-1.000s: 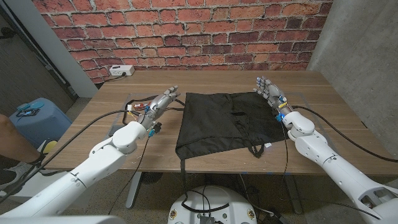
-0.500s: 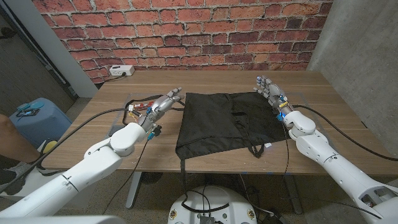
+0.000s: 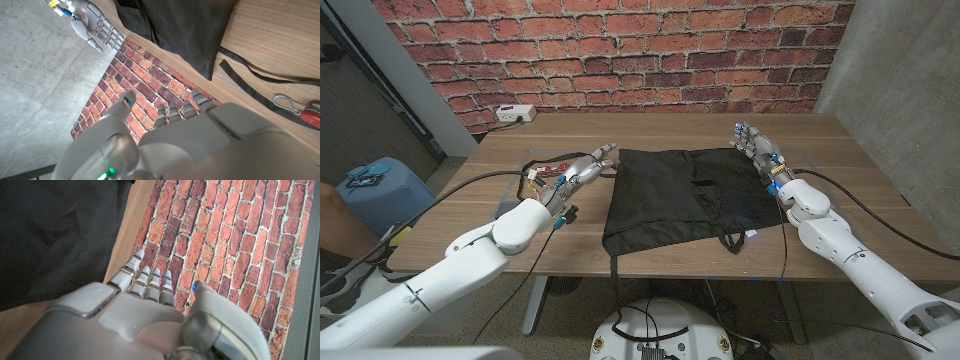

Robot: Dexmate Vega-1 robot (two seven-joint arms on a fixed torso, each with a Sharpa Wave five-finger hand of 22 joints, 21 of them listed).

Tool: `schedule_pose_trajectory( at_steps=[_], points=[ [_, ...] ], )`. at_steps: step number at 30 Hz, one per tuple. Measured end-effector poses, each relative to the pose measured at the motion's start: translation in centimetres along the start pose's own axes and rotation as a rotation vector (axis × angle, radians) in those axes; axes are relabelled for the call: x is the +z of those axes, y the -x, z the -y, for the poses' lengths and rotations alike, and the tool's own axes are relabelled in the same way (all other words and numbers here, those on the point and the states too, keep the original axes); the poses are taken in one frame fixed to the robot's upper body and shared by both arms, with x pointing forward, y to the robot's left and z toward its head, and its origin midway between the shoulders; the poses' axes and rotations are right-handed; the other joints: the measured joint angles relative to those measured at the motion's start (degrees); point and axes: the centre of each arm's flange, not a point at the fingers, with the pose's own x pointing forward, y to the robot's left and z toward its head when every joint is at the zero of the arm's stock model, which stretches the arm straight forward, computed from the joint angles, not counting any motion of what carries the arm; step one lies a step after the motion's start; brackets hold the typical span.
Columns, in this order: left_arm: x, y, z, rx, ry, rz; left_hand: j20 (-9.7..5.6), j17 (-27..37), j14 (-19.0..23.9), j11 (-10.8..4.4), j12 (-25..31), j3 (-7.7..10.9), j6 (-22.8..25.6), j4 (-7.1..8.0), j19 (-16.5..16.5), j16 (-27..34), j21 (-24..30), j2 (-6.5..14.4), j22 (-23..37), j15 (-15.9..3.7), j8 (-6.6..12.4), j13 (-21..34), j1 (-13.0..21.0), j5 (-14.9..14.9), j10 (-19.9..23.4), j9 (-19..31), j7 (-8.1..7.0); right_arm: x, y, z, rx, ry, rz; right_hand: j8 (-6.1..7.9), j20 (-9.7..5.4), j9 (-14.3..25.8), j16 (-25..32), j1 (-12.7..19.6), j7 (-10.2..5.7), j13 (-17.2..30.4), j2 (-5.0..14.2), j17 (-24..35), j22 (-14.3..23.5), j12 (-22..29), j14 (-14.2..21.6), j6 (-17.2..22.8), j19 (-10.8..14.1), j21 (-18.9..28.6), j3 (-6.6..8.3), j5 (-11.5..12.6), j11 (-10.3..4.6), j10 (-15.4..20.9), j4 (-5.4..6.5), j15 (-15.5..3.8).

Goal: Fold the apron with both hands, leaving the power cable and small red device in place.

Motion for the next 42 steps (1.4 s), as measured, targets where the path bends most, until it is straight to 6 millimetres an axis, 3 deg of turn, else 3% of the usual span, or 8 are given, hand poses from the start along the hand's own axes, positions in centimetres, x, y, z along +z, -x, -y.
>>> schedule_pose_trajectory(
  at_steps=[19, 24, 27, 32, 42],
  points=[
    [1.5, 1.8, 0.9, -0.097, -0.214, 0.034, 0.07, -0.01, 0.0, -0.62, 0.0, -0.94, 0.71, 0.94, 0.5, 0.0, -0.45, 0.4, 0.0, 0.0, 0.0, -0.01, -0.48, 0.44, 0.62, 0.14, -0.71, -0.2, 0.4, 1.0, -0.01, 0.005, 0.007, 0.0, 0.0, 0.0, 0.22, 0.0, 0.0, 0.0, 0.0, 0.0, 0.0, 0.0, -0.32, 0.0, 0.0, 0.0, 0.32, 0.0, 0.0, 0.0, -0.32, 0.32],
    [1.8, 2.3, 0.9, -0.112, -0.23, 0.035, -0.05, 0.21, -0.34, -0.68, 0.0, -1.8, 0.82, 1.8, 0.19, 0.0, -0.89, 0.23, -0.01, 0.34, 0.0, -0.01, -1.53, 0.44, 0.56, 0.14, -0.85, -0.1, 0.4, 1.0, -0.009, 0.005, 0.009, 0.0, 0.0, 0.0, 0.22, 0.0, 0.0, 0.0, 0.0, 0.0, 0.0, 0.0, -0.32, 0.0, 0.0, 0.0, 0.39, 0.0, 0.0, 0.0, -0.39, 0.32],
    [1.8, 2.9, 1.1, -0.128, -0.285, 0.037, 0.26, 0.27, -0.86, -1.08, 0.0, -2.47, 0.92, 2.48, -0.13, 0.0, -1.32, 0.11, -0.01, 0.38, 0.0, -0.01, -2.27, 0.44, 0.24, 0.14, -1.97, 0.0, 0.4, 1.4, -0.013, 0.014, 0.01, 0.0, 0.0, 0.0, 0.22, 0.0, 0.0, 0.0, 0.0, 0.01, 0.0, 0.0, -0.32, 0.0, 0.0, 0.0, 0.38, 0.0, 0.0, 0.0, -0.38, 0.32],
    [1.9, 3.8, 1.2, -0.147, -0.297, 0.032, 0.48, 0.27, -1.75, -1.45, 0.0, -2.7, 1.43, 2.7, -1.17, 0.0, -1.78, 0.11, -0.01, 0.31, 0.0, -0.01, -2.28, 0.44, 0.61, 0.14, -2.47, 0.0, 0.4, 1.4, -0.012, 0.018, 0.01, 0.0, 0.0, 0.0, 0.22, 0.0, 0.0, 0.0, 0.0, -0.25, 0.0, 0.0, -0.32, 0.0, 0.0, 0.0, 0.38, 0.0, -0.2, -0.2, -0.39, 0.32],
    [2.0, 5.3, 1.3, -0.156, -0.392, 0.034, 0.48, 0.51, -2.67, -2.06, 0.0, -3.32, 1.43, 4.61, -2.4, 0.0, -2.65, 0.7, -0.01, 0.61, 0.0, -0.02, -3.66, 0.88, 1.23, 0.13, -2.47, 0.6, 0.9, 1.7, -0.009, 0.04, 0.015, 0.0, 0.0, 0.0, 0.22, 0.0, 0.17, 0.0, 0.0, -0.26, 0.0, 0.0, -0.32, 0.18, 0.0, 0.0, 0.62, 0.0, -0.21, -0.2, -0.62, 0.32]
  ],
)
